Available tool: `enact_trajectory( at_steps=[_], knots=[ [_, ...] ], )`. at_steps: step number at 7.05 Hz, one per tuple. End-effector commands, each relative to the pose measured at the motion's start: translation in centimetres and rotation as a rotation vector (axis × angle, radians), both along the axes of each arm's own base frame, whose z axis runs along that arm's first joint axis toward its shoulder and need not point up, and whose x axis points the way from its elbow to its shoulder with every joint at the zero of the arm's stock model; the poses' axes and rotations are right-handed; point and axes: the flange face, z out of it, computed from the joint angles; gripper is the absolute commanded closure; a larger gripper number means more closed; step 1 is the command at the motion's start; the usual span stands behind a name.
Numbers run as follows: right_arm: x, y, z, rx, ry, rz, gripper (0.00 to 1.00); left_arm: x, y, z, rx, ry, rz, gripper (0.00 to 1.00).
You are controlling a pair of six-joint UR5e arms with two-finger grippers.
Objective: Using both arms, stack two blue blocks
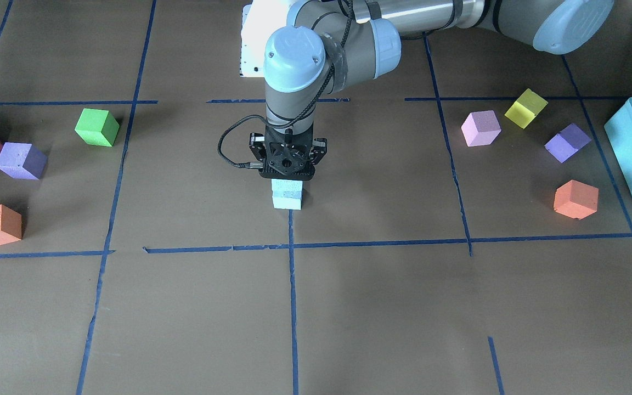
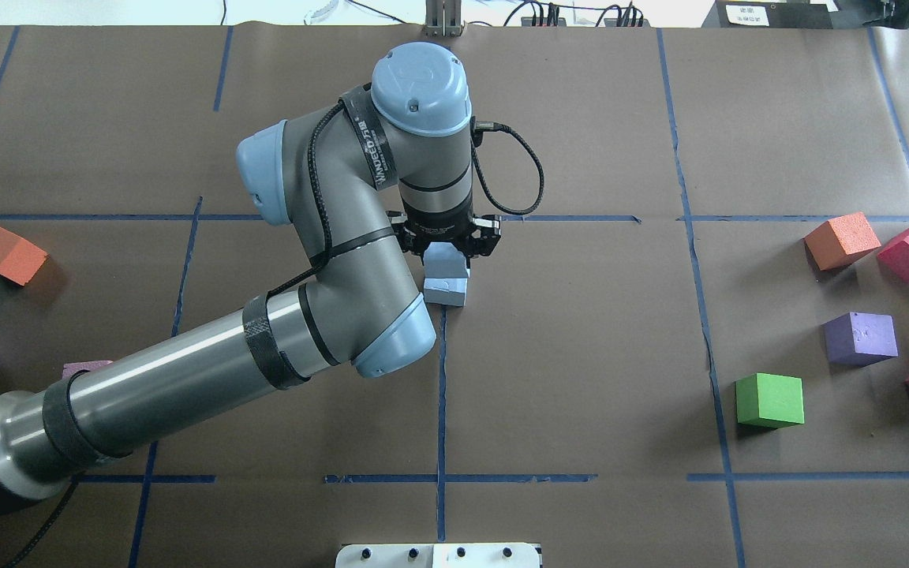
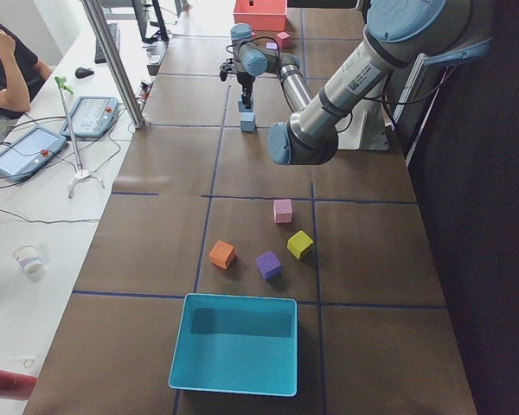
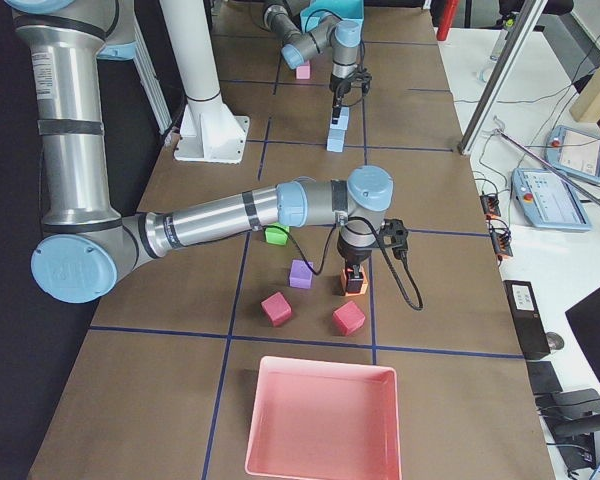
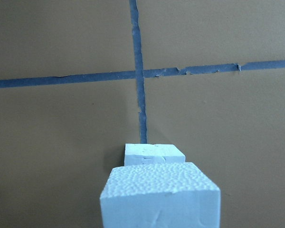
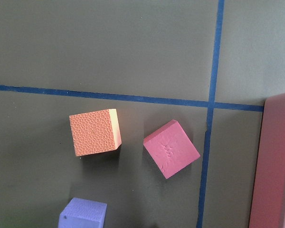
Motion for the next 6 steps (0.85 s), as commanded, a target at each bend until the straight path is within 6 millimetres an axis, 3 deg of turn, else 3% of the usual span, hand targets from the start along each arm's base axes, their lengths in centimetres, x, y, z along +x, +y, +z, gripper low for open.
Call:
enact_trajectory(
  at_steps=[1, 6],
  knots=[
    [0.7, 0.2, 0.4, -0.003, 0.001, 0.011, 0.00, 0.6, 0.0, 0.7, -0.001, -0.005, 0.004, 0.98],
    [0.7, 0.1, 0.4, -0.002, 0.001, 0.012, 0.00, 1.4, -0.5, 2.0, -0.016, -0.029, 0.003, 0.96]
  ],
)
